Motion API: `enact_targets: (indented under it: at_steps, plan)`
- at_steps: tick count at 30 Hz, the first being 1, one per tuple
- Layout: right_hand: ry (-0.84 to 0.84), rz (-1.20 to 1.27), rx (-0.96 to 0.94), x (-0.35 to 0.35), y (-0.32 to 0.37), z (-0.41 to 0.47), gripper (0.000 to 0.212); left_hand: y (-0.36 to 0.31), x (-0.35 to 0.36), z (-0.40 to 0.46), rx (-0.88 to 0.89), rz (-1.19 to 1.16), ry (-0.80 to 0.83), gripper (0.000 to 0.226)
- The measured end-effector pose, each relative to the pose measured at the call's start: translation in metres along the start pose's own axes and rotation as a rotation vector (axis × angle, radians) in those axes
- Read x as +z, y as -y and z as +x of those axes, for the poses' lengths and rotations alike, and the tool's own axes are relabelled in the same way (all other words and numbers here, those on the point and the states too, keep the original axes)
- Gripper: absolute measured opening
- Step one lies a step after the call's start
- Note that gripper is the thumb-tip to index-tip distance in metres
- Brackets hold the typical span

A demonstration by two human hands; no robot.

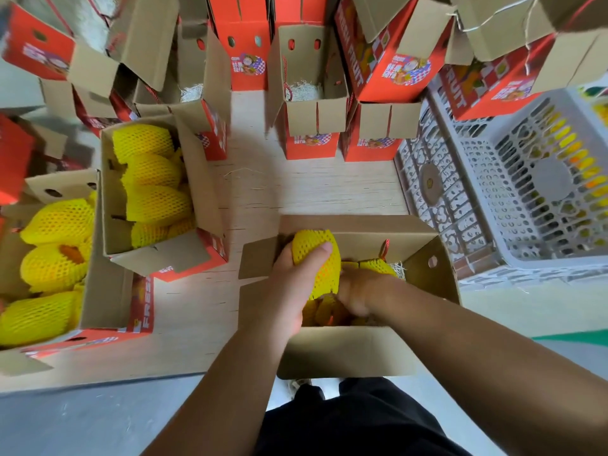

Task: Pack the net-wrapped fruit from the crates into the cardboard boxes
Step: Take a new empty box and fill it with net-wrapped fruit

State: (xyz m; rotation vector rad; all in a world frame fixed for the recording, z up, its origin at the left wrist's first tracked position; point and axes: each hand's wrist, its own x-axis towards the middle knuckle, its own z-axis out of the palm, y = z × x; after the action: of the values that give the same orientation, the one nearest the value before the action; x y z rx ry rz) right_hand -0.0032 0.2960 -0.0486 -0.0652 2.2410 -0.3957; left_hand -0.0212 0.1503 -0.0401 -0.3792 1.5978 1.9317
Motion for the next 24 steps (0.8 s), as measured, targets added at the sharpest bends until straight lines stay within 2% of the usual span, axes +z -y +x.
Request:
enact_targets:
  at_steps: [1, 2, 4, 6, 7, 9, 13, 14, 15, 16, 18, 20, 21, 22, 24]
  plan:
    - [-0.038, 0.106, -0.045, -0.007, 0.0, -0.004, 0.052, -0.001, 0.0, 0.0, -0.002, 0.017, -0.017, 0.042]
    - [-0.081, 0.342, -0.076, -0.014, 0.0, -0.013, 0.051, -0.002, -0.001, 0.0, -0.002, 0.017, -0.016, 0.047]
    - [-0.152, 0.973, -0.138, -0.019, 0.0, -0.034, 0.053, -0.006, 0.0, -0.001, -0.015, -0.07, 0.067, 0.064]
    - [-0.039, 1.498, -0.234, -0.01, -0.003, -0.047, 0.056, -0.009, 0.008, -0.006, -0.063, -0.172, 0.171, 0.075]
    - [-0.013, 1.623, -0.271, -0.005, -0.004, -0.053, 0.057, -0.009, 0.013, -0.009, -0.051, -0.148, 0.2, 0.077]
    - [-0.031, 1.742, -0.326, 0.001, -0.005, -0.064, 0.06, -0.006, 0.021, -0.015, 0.04, 0.041, 0.21, 0.079]
    - [-0.063, 1.879, -0.471, -0.005, -0.02, -0.085, 0.066, -0.009, 0.021, -0.019, 0.351, 0.799, 0.156, 0.064]
    - [-0.083, 1.879, -0.474, -0.007, -0.026, -0.09, 0.064, -0.01, 0.02, -0.019, 0.37, 0.792, 0.216, 0.06]
    - [-0.13, 1.815, -0.429, -0.009, -0.035, -0.092, 0.058, -0.013, 0.022, -0.021, 0.344, 0.658, 0.313, 0.056]
    - [-0.194, 1.655, -0.35, -0.012, -0.042, -0.094, 0.053, -0.013, 0.023, -0.022, 0.297, 0.545, 0.381, 0.051]
    - [-0.267, 1.1, -0.181, -0.017, -0.053, -0.099, 0.049, -0.012, 0.024, -0.018, 0.252, 0.507, 0.346, 0.039]
    - [-0.145, 0.461, 0.008, -0.022, -0.059, -0.094, 0.051, -0.01, 0.022, -0.012, 0.24, 0.534, 0.221, 0.025]
    - [-0.052, 0.241, 0.095, -0.021, -0.059, -0.086, 0.052, -0.009, 0.021, -0.009, 0.22, 0.548, 0.174, 0.018]
    - [0.026, 0.123, 0.158, -0.018, -0.058, -0.078, 0.048, -0.006, 0.022, -0.005, 0.21, 0.554, 0.143, 0.017]
    - [0.087, 0.078, 0.227, -0.009, -0.052, -0.057, 0.027, -0.005, 0.026, -0.002, 0.181, 0.539, 0.12, 0.017]
